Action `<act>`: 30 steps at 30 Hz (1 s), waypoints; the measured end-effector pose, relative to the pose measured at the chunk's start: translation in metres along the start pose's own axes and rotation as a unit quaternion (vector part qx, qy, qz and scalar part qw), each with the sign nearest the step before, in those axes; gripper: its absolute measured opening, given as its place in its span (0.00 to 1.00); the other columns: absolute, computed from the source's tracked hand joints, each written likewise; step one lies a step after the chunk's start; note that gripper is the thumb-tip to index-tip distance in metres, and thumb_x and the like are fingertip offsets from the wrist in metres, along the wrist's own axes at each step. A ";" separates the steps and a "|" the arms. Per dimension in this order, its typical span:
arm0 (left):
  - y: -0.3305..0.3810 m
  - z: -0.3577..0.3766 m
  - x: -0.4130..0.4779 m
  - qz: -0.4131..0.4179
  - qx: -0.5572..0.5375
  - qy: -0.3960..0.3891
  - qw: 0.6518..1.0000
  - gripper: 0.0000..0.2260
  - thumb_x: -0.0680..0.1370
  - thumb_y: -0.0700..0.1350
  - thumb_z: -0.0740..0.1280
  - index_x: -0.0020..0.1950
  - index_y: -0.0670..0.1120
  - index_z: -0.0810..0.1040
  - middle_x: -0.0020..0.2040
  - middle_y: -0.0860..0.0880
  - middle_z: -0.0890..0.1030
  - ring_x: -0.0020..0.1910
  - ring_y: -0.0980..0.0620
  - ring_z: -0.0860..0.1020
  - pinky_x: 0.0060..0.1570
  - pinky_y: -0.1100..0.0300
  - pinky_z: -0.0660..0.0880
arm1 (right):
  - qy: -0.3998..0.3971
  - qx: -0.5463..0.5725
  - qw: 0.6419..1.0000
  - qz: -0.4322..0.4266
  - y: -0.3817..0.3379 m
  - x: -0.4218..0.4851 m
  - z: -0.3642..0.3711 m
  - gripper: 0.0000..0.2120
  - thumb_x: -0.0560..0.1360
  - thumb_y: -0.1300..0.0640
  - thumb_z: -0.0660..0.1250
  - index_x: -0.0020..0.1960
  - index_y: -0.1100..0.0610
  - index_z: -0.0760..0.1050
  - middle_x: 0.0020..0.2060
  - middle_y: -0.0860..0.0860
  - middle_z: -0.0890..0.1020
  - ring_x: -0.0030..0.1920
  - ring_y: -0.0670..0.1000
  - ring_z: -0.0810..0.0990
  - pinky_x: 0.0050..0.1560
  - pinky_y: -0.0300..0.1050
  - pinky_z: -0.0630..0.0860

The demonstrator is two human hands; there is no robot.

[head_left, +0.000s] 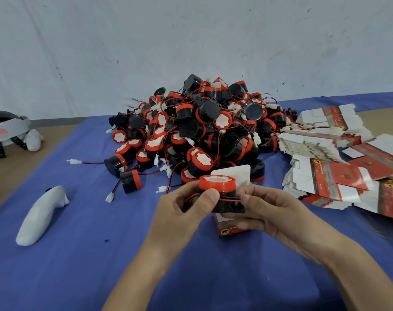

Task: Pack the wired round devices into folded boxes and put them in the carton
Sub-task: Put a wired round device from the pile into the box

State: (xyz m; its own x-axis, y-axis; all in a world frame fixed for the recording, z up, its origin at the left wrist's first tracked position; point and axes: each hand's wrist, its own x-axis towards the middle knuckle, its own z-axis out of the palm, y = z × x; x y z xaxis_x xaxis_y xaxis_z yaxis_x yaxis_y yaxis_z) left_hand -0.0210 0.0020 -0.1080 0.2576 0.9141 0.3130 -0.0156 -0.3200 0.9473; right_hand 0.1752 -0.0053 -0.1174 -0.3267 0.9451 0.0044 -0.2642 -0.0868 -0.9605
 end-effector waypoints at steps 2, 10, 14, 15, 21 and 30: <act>0.001 0.000 0.000 0.000 0.002 -0.004 1.000 0.15 0.71 0.56 0.66 0.53 0.51 0.82 0.26 0.64 0.76 0.27 0.68 0.75 0.31 0.77 0.68 | -0.005 -0.018 1.000 -0.001 0.001 0.001 -0.002 0.16 0.73 0.44 0.75 0.51 0.56 0.83 0.56 0.61 0.85 0.58 0.60 0.84 0.49 0.41 0.82; 0.001 0.000 -0.001 -0.010 -0.007 -0.004 1.000 0.16 0.69 0.57 0.66 0.52 0.53 0.82 0.26 0.63 0.76 0.27 0.67 0.76 0.31 0.76 0.69 | 0.019 -0.106 0.994 -0.032 0.007 0.004 -0.008 0.10 0.76 0.47 0.69 0.48 0.51 0.84 0.50 0.52 0.86 0.54 0.53 0.85 0.54 0.42 0.80; 0.000 0.000 -0.002 -0.008 -0.011 -0.007 1.000 0.12 0.71 0.56 0.66 0.51 0.56 0.83 0.26 0.63 0.77 0.28 0.67 0.76 0.31 0.76 0.70 | 0.026 -0.148 0.988 -0.034 0.006 0.003 -0.009 0.12 0.75 0.44 0.70 0.48 0.52 0.84 0.46 0.49 0.86 0.49 0.47 0.84 0.51 0.35 0.78; -0.001 0.000 -0.002 -0.007 -0.014 -0.008 1.000 0.10 0.71 0.56 0.66 0.49 0.57 0.84 0.26 0.63 0.77 0.28 0.67 0.76 0.31 0.76 0.70 | 0.027 -0.160 0.986 -0.033 0.005 0.003 -0.010 0.14 0.75 0.42 0.69 0.49 0.52 0.84 0.45 0.49 0.86 0.47 0.45 0.84 0.50 0.34 0.77; -0.001 0.000 -0.003 0.001 -0.009 -0.023 1.000 0.11 0.73 0.59 0.68 0.51 0.57 0.84 0.28 0.63 0.78 0.29 0.67 0.76 0.32 0.76 0.70 | 0.022 -0.194 0.980 -0.028 0.008 0.003 -0.015 0.16 0.76 0.43 0.67 0.51 0.55 0.82 0.45 0.51 0.85 0.47 0.45 0.83 0.51 0.34 0.76; -0.002 0.000 -0.004 0.019 0.023 -0.024 0.999 0.11 0.73 0.59 0.67 0.52 0.59 0.82 0.32 0.64 0.80 0.30 0.68 0.76 0.32 0.77 0.70 | 0.018 -0.201 0.978 -0.043 0.005 0.001 -0.015 0.14 0.76 0.47 0.65 0.47 0.57 0.80 0.40 0.51 0.81 0.41 0.46 0.76 0.46 0.33 0.73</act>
State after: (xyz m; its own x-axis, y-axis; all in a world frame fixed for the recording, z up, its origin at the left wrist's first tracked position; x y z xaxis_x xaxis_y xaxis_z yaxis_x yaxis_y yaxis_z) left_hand -0.0219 -0.0010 -0.1109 0.3031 0.8885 0.3446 0.0175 -0.3667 0.9302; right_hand 0.1865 0.0001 -0.1266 -0.2841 0.9548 0.0872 0.0912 0.1175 -0.9889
